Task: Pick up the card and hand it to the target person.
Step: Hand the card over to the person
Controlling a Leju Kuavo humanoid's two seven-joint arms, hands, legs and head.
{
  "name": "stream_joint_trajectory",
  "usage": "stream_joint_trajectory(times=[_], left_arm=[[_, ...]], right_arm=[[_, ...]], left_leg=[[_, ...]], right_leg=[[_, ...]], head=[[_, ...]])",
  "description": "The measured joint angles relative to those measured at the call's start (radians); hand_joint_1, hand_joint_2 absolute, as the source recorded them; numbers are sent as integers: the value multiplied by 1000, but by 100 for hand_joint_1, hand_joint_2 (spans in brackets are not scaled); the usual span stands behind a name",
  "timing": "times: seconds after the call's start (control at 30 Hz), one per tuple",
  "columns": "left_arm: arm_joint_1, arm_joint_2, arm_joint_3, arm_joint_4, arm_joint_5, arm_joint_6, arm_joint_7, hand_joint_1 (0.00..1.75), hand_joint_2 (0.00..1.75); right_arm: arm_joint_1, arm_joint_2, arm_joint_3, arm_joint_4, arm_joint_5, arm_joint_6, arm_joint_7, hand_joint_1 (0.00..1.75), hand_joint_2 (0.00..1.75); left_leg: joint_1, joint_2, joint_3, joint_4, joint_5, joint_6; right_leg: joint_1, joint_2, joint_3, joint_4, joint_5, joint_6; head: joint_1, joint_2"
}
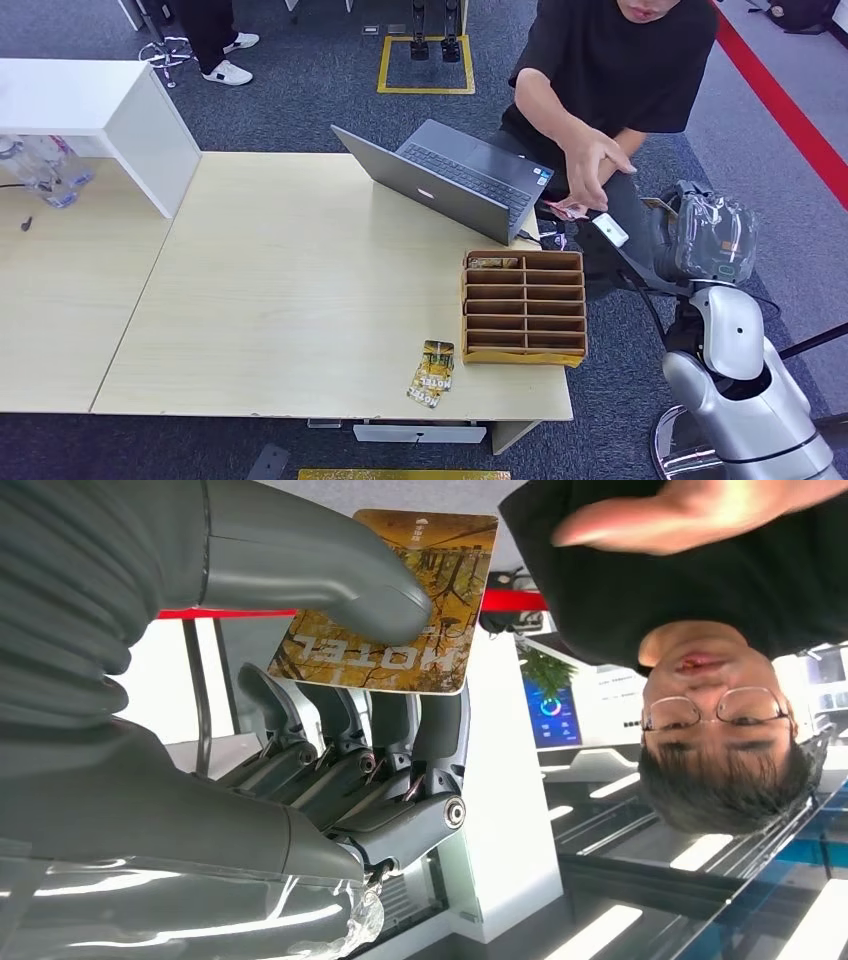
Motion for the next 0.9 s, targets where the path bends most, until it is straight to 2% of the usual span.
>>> stream_joint_trajectory(times=[0.37,0.43,0.5,0.57,0.6,0.9], left_arm=[[-2,0,-6,0,-1,0,3,0,0],[-2,0,-6,0,-1,0,3,0,0],[-2,0,-6,0,-1,-1,3,0,0],[-2,0,-6,0,-1,-1,3,0,0],[-3,0,-6,0,-1,-2,3,0,0],[-3,0,-6,0,-1,-2,3,0,0]], right_arm=[[-1,0,0,26,-2,0,-9,145,175],[-2,0,1,31,-2,0,-11,130,175],[-3,0,1,36,-3,1,-14,64,175],[-3,0,2,41,-8,2,-17,6,175],[-4,1,2,43,-11,3,-19,0,175],[-9,4,6,56,-24,7,-29,0,175]], left_leg=[[0,0,0,0,0,0],[0,0,0,0,0,0],[0,0,0,0,0,0],[0,0,0,0,0,0],[0,0,0,0,0,0],[0,0,0,0,0,0]], right_leg=[[0,0,0,0,0,0],[0,0,0,0,0,0],[0,0,0,0,0,0],[0,0,0,0,0,0],[0,0,0,0,0,0],[0,0,0,0,0,0]], head=[[0,0],[0,0],[0,0],[0,0],[0,0],[0,0]])
